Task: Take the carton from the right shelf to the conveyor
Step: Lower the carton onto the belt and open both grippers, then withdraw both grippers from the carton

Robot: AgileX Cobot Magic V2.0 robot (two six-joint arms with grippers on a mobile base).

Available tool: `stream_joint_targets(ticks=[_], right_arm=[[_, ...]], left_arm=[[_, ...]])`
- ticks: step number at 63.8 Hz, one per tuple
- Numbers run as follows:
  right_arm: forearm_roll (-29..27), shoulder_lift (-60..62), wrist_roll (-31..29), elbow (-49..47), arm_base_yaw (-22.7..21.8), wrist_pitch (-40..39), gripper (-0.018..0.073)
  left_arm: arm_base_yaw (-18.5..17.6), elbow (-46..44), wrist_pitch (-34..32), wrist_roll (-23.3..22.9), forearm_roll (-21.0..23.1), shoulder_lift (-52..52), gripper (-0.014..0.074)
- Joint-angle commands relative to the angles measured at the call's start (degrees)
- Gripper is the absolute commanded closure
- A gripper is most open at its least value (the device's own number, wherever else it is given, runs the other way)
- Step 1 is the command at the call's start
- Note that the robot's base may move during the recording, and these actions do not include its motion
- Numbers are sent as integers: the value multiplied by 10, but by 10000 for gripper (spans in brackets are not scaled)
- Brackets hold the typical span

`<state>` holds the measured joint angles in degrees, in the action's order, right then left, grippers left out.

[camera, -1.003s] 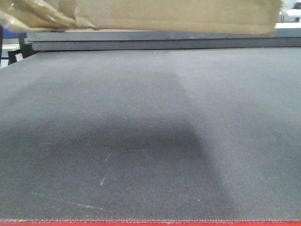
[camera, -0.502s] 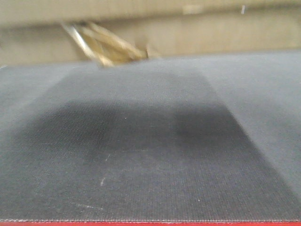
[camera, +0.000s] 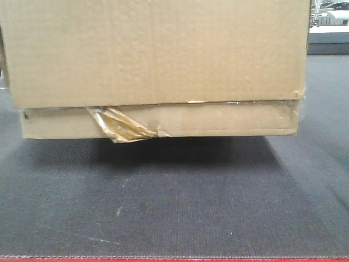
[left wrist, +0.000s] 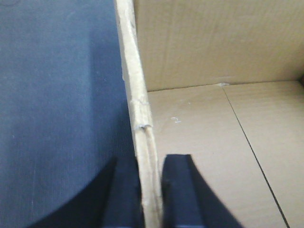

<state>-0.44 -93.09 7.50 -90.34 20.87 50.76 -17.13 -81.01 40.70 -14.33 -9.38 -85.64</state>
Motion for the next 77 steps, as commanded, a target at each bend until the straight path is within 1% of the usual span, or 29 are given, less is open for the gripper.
stream_joint_targets(ticks=[1, 2, 4, 5, 9, 11, 12, 23, 28, 30, 33, 37, 38, 40, 41, 47, 48, 49, 51, 53, 60, 64, 69, 77], right_arm=[[18, -5, 1, -5, -5, -19, 314], [18, -5, 1, -5, -5, -20, 253], [18, -4, 1, -5, -5, -21, 170], [18, -4, 1, -5, -5, -21, 130], [18, 1, 1, -5, -5, -21, -22], [18, 7, 1, -5, -5, -19, -10], [18, 8, 1, -5, -5, -18, -9], [19, 50, 1, -5, -7, -19, -1], [19, 73, 1, -5, -15, -17, 36], [19, 85, 1, -5, -21, -13, 69], [19, 98, 1, -5, -28, -9, 137], [19, 117, 1, -5, -44, 9, 242], [19, 120, 1, -5, -48, 13, 288], [19, 126, 1, -5, -57, 22, 351], [19, 129, 1, -5, -63, 27, 383], [19, 144, 0, 3, -89, 49, 588], [19, 147, 0, 9, -95, 49, 631], [19, 150, 0, 14, -99, 49, 650], [19, 155, 0, 25, -108, 45, 650], [19, 162, 0, 39, -114, 41, 639], [22, 187, -1, 106, -127, 19, 638], [22, 204, -1, 158, -129, -2, 638], [22, 232, -1, 230, -129, -42, 638], [23, 286, -1, 338, -129, -104, 638]], left_arm=[[2, -3, -16, 5, -5, 4, 307], [2, -3, -16, 5, -5, 4, 275], [2, -3, -16, 5, -5, 4, 211], [2, -3, -16, 5, -6, 4, 162], [2, -3, -15, 5, -6, 4, 43], [2, -5, -11, 5, -4, 5, -26], [2, -6, -10, 5, -2, 7, -29], [2, -17, 10, 5, -1, 39, 11], [4, -21, 21, 5, -9, 62, 26], [9, -21, 25, 5, -13, 75, 38], [15, -21, 35, 5, -15, 93, 62], [32, -21, 51, 5, -15, 111, 130], [36, -21, 58, 5, -15, 115, 152], [45, -20, 67, 5, -15, 125, 201], [49, -20, 71, 5, -15, 128, 242], [81, -7, 91, 15, -15, 146, 427], [87, -4, 92, 19, -15, 149, 476], [92, 2, 92, 21, -15, 151, 509], [103, 14, 93, 23, -15, 157, 590], [114, 25, 93, 24, -15, 162, 635], [141, 75, 89, 24, -15, 178, 580], [146, 111, 70, 27, -15, 191, 581], [147, 168, 32, 39, -15, 216, 582], [147, 267, -23, 39, -13, 273, 582]])
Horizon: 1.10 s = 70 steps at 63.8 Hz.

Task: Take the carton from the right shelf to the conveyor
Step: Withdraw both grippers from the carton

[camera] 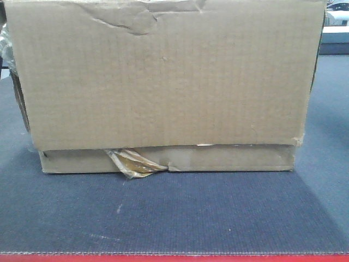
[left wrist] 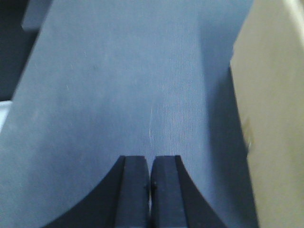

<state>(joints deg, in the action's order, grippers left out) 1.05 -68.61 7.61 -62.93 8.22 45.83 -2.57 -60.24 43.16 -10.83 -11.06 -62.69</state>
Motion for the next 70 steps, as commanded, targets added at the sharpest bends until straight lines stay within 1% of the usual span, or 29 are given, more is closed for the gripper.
stream_joint_targets(ticks=[1, 5, 12, 20, 26, 39, 51, 59, 70], right_arm=[[9, 54, -2, 78, -2, -68, 638], [16, 93, -2, 145, -2, -107, 638], [29, 169, -2, 235, -2, -163, 638], [49, 260, -2, 306, -2, -205, 638], [61, 354, -2, 348, -2, -222, 638], [63, 533, -2, 392, -1, -223, 638], [64, 653, -2, 403, -1, -223, 638], [64, 679, -2, 403, -1, -223, 638], [64, 679, -2, 403, -1, -223, 638]], left_arm=[[2, 71, -54, 4, 3, 52, 582], [2, 114, -80, 4, 9, 91, 582], [2, 192, -122, 4, 12, 168, 582], [2, 253, -157, 4, 12, 255, 582], [2, 291, -179, 4, 12, 335, 582], [2, 336, -209, 4, 12, 473, 582], [2, 363, -225, 4, 12, 544, 582], [2, 377, -228, 4, 12, 557, 582], [2, 377, -228, 4, 12, 557, 582]])
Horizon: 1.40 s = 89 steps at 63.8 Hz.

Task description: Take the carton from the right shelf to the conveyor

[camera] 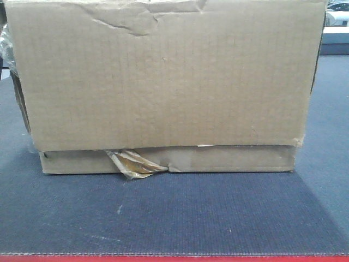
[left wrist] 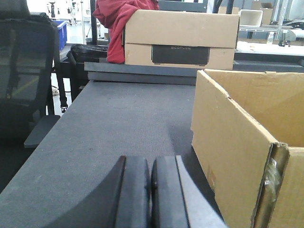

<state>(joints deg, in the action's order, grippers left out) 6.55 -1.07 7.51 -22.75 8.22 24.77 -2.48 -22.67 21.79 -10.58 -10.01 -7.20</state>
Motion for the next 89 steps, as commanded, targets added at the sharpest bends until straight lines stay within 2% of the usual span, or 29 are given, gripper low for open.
stream_joint_targets(ticks=[1, 41, 48, 51, 54, 56, 59, 68, 77, 80, 83, 89], right_arm=[[9, 3, -1, 1, -1, -12, 638], [9, 3, -1, 1, -1, -12, 638], [9, 3, -1, 1, -1, -12, 638], [9, 3, -1, 1, -1, -12, 638], [9, 3, -1, 1, -1, -12, 638], [9, 3, -1, 1, -1, -12, 638], [9, 3, -1, 1, -1, -12, 638], [9, 3, -1, 1, -1, -12, 638], [9, 3, -1, 1, -1, -12, 638], [9, 3, -1, 1, -1, -12, 638], [9, 3, -1, 1, -1, -12, 638], [9, 3, -1, 1, -1, -12, 638]], left_arm=[[1, 1, -15, 1, 2, 2, 582], [1, 2, -16, 1, 2, 2, 582], [1, 2, -15, 1, 16, 2, 582], [4, 3, -15, 22, 25, 3, 582], [9, 9, -17, 66, 49, 8, 582], [14, 16, -22, 102, 74, 13, 582], [22, 36, -34, 125, 100, 22, 582], [45, 130, -132, 125, 119, 60, 582], [48, 222, -227, 125, 119, 72, 582], [48, 227, -259, 125, 119, 72, 582], [48, 227, -218, 125, 119, 72, 582], [48, 227, -214, 125, 119, 72, 582]])
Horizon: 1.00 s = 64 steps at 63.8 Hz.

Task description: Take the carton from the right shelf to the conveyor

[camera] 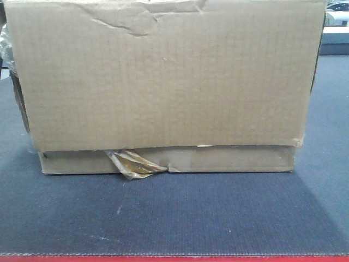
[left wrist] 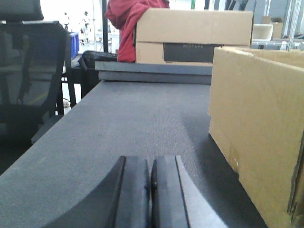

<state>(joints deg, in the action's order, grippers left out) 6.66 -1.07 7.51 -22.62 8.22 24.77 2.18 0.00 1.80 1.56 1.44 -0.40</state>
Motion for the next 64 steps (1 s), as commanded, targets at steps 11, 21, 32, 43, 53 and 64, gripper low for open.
stream_joint_targets(ticks=[11, 21, 32, 43, 53, 64], right_arm=[[8, 3, -1, 0, -1, -12, 638], [8, 3, -1, 0, -1, -12, 638], [8, 3, -1, 0, -1, -12, 638], [8, 3, -1, 0, -1, -12, 638], [8, 3, -1, 0, -1, -12, 638], [-13, 3, -1, 0, -26, -49, 638]], left_arm=[[1, 0, -15, 3, 4, 4, 582], [1, 0, -15, 3, 4, 4, 582], [1, 0, -15, 3, 4, 4, 582], [1, 0, -15, 3, 4, 4, 582], [1, 0, -15, 3, 4, 4, 582], [1, 0, -15, 3, 4, 4, 582]])
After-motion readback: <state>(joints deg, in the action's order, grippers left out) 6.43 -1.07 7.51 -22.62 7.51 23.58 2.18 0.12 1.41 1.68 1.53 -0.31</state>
